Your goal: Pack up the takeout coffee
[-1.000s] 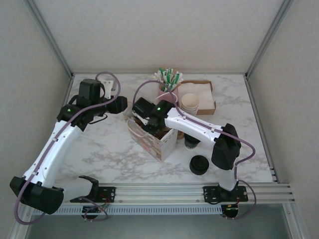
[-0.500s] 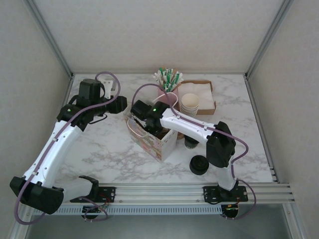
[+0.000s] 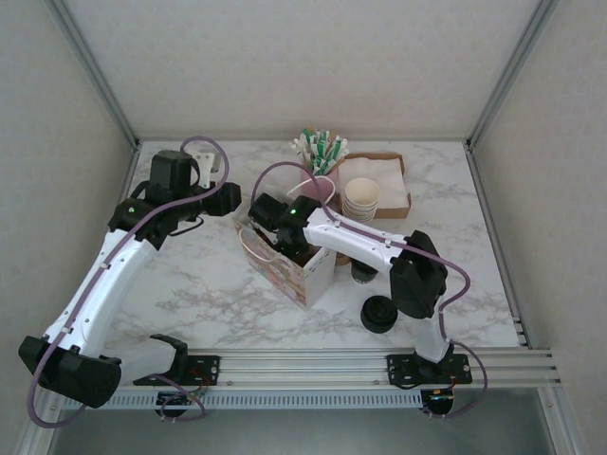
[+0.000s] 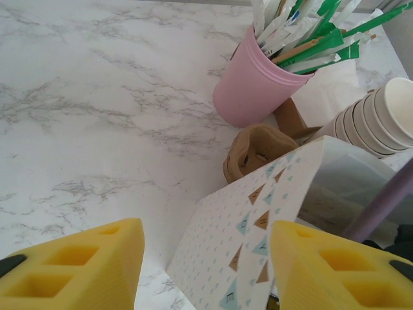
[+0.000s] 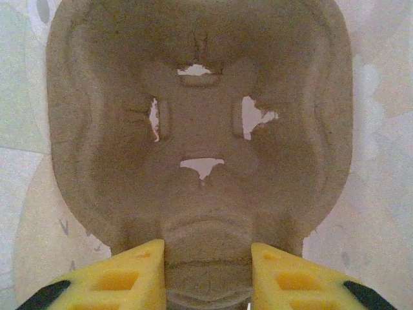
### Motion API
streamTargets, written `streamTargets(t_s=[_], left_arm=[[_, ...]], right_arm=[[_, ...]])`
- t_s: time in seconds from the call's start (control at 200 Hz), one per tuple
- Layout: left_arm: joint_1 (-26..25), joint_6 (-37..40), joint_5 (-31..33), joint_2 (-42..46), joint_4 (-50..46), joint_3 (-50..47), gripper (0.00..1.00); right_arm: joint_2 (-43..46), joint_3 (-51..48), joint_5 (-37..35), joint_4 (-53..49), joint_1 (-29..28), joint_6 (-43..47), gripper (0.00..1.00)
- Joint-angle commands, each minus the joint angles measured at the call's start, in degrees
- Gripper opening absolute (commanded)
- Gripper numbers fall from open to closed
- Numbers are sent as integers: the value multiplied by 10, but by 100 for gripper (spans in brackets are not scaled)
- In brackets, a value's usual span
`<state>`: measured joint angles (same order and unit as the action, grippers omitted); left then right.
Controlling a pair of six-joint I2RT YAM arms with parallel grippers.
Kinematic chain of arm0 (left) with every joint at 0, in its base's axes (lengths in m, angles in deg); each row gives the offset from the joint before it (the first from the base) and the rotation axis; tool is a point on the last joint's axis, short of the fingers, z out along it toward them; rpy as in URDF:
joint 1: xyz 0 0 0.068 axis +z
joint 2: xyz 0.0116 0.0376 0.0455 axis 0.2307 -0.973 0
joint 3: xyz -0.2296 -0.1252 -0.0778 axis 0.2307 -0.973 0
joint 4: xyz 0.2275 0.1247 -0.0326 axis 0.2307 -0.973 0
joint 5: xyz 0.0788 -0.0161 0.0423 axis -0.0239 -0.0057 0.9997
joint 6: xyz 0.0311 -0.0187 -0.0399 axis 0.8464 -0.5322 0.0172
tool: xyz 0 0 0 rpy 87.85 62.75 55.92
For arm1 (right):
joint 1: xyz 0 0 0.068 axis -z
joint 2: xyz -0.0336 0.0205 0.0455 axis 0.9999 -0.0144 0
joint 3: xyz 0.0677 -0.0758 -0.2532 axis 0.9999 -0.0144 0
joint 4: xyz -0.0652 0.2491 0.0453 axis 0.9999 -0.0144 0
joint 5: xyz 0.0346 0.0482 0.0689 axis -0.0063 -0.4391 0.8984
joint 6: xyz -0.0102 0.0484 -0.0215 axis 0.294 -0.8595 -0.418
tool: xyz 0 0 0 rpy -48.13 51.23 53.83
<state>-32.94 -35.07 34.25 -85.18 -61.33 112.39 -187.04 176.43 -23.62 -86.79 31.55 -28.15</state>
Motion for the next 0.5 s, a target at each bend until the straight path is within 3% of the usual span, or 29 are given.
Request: streamTargets(t_s=[0.0,0.496], left_arm=[[5,-7,5,4,5,-7,54],[5,-7,7,3,3,-7,54]], right_arm=[[-24,-6,23,13,3,-12,33],[-57,-26,25,34,4,-19,33]])
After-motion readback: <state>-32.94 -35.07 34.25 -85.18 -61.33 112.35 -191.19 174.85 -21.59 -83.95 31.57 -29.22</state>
